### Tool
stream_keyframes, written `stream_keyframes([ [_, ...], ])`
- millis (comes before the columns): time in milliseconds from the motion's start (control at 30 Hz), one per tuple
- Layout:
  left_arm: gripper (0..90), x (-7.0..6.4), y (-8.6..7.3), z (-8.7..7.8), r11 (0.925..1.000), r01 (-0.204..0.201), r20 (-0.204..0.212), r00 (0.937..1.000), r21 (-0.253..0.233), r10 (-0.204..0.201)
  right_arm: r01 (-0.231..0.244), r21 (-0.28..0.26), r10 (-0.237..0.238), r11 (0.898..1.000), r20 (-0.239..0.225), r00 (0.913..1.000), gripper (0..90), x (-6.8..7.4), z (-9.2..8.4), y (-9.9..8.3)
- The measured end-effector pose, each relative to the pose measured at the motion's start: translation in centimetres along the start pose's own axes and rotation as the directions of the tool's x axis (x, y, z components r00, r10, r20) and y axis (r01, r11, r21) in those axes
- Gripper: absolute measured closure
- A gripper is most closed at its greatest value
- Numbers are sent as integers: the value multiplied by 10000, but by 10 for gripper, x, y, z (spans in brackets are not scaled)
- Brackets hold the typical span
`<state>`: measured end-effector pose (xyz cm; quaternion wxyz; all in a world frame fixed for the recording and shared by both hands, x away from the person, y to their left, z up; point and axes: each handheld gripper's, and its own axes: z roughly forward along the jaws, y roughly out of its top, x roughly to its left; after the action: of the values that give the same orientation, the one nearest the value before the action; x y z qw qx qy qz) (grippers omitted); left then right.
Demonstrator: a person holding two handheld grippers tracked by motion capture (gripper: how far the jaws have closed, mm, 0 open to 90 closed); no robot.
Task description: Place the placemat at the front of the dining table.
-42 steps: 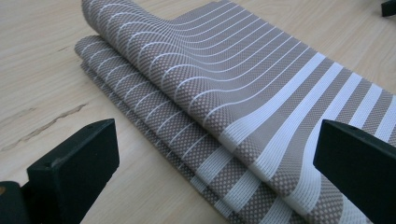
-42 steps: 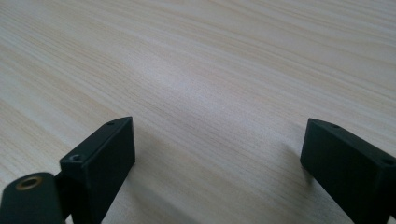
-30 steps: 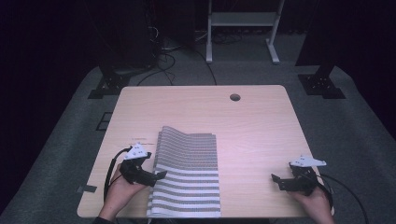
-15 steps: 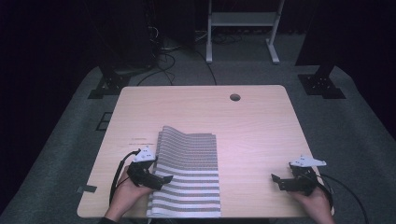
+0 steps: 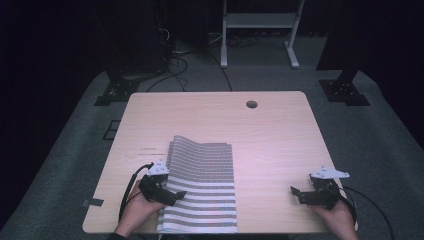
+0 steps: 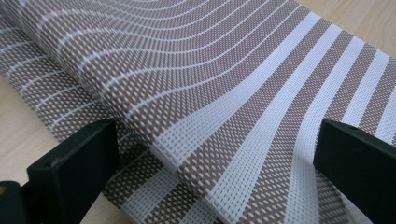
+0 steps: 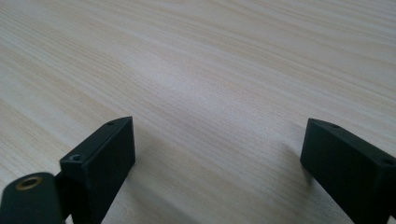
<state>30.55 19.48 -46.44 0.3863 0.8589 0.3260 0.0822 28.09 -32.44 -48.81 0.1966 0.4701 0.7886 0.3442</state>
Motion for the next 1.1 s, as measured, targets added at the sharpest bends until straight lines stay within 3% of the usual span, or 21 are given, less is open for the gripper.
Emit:
stream_keyframes([
  [167, 41, -2, 0, 2, 9997, -141, 82, 9999, 195, 139, -1, 0, 1, 10000, 0, 10000, 89, 0, 0, 0],
  [333, 140, 1, 0, -4, 9999, 118, 197, 9997, 43, -119, -1, 0, 1, 10000, -2, 10000, 89, 0, 0, 0],
  [467, 260, 4, 0, -8, 9993, 364, 453, 9983, -40, -361, -1, 1, 1, 10000, 0, 10000, 89, 0, 0, 0],
  [633, 443, 5, 1, -13, 9993, 373, 585, 9976, 36, -374, 1, 0, -1, 10000, 0, 10000, 89, 0, 0, 0],
  [900, 713, 4, 7, -18, 9994, 250, 353, 9990, 232, -258, -3, -2, 3, 10000, 1, 10000, 89, 0, 0, 0],
  [1000, 808, 3, 10, -19, 9989, 324, 480, 9983, 347, -341, 4, -3, -4, 10000, 2, 10000, 89, 0, 0, 0],
  [1100, 860, 1, 13, -20, 9992, 88, 554, 9984, 382, -109, -4, -4, 4, 10000, 1, 10000, 89, 0, 0, 0],
])
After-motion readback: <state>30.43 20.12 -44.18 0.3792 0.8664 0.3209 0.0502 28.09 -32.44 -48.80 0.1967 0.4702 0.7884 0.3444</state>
